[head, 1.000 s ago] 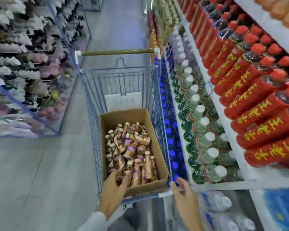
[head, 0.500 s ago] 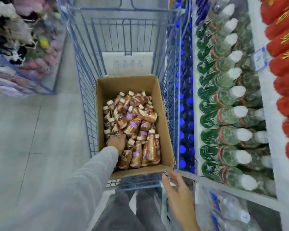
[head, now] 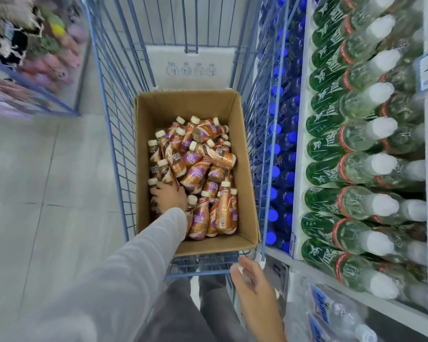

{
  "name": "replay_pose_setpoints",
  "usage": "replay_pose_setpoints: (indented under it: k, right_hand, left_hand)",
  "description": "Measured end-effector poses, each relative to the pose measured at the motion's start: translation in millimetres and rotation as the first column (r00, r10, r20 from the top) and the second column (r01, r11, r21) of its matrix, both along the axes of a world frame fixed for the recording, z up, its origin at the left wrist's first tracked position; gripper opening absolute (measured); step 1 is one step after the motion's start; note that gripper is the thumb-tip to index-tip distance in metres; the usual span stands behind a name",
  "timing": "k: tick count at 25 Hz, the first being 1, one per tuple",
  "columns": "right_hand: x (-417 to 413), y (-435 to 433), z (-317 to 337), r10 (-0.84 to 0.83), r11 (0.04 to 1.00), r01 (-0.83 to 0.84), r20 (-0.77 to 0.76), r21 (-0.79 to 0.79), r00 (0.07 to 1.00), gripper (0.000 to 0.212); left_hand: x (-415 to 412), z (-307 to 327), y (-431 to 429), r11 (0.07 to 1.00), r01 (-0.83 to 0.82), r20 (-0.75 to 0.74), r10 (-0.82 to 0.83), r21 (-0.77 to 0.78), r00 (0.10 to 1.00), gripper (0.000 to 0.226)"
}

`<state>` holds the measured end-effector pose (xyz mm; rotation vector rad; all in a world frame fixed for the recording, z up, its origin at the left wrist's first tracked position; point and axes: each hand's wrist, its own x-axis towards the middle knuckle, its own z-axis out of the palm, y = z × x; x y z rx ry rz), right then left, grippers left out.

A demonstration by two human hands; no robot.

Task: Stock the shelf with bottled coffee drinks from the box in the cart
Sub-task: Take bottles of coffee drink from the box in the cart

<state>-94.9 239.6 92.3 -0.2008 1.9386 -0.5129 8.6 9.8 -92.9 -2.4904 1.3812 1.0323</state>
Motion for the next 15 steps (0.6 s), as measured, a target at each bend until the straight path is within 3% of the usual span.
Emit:
replay_pose_setpoints:
  k: [9,15]
  right_hand:
    - [-32,-44,-19,0.156,0.983,-0.159,-0.042,-0.086,0.987,0.033]
    - [-36,-110,-97,0.187,0.981,-0.184,-0.036,0.066,0.982,0.05]
  left_hand:
    - [54,77,39,0.967,-0.08,-0.399,-0.024,-0.241,0.917,0.067]
    - [84,133,93,0.941,-0.323,-0.636,0.185,-0.106,0.749,0.061]
